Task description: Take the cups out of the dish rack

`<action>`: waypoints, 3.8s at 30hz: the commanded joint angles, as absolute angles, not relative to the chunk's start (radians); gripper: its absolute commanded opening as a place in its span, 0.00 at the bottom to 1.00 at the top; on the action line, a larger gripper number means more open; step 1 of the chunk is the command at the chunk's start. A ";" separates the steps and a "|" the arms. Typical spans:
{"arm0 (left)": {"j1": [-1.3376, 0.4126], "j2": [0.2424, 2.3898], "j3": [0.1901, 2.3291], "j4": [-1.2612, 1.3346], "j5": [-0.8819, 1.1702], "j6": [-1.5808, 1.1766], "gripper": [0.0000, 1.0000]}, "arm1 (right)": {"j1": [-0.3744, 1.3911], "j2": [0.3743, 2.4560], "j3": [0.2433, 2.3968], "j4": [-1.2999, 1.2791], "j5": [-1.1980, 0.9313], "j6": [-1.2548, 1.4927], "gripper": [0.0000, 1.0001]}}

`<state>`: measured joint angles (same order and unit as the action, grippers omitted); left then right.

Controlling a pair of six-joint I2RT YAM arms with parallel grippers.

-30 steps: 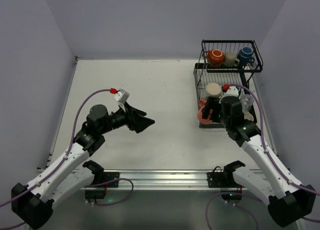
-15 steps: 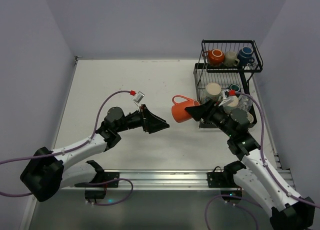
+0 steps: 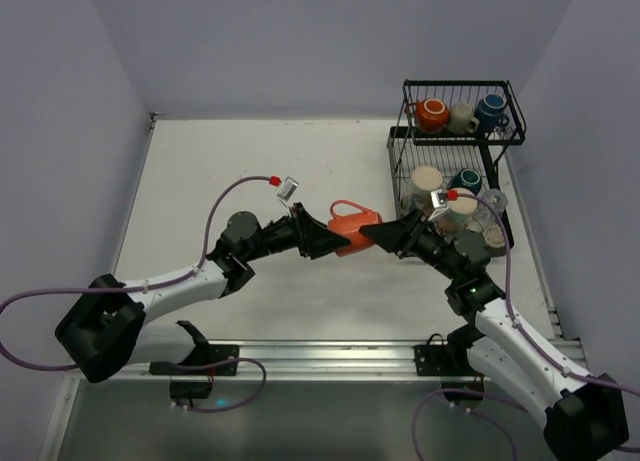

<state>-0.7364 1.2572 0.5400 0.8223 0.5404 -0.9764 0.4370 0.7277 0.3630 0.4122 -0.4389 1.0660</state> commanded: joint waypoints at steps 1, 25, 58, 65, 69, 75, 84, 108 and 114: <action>-0.758 1.267 0.581 0.931 0.485 -0.960 0.59 | 0.456 0.752 0.347 0.659 -0.482 1.158 0.14; -0.339 1.507 1.264 -0.465 0.138 -0.382 0.00 | 0.489 0.589 0.379 0.092 -0.337 0.789 0.99; -0.035 1.950 1.726 -0.835 -0.141 -0.230 0.78 | 0.491 0.546 0.434 -0.136 -0.304 0.584 0.99; -0.046 1.702 1.671 -0.718 -0.078 -0.273 1.00 | 0.489 0.545 0.520 -0.222 -0.227 0.551 0.99; -0.165 1.493 1.536 -0.591 0.038 -0.299 1.00 | 0.489 0.545 0.583 -0.285 -0.145 0.532 0.99; -0.460 1.099 1.153 -0.392 0.180 -0.342 1.00 | 0.488 0.571 0.729 -0.448 0.197 0.499 0.99; -0.485 0.751 0.881 -0.315 0.389 -0.259 1.00 | 0.387 0.729 0.873 -0.538 0.445 0.428 0.99; -0.710 0.603 0.732 -0.295 0.172 -0.196 1.00 | 0.069 1.087 0.970 -0.528 0.249 0.183 0.99; -0.710 0.612 0.729 -0.293 0.170 -0.195 1.00 | 0.061 1.152 0.991 -0.473 0.178 0.152 0.99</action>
<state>-0.7036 0.6075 0.7364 -0.3157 0.1810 -0.2161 0.0658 1.1351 0.9447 -0.5301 0.2405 0.1993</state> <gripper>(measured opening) 0.997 0.990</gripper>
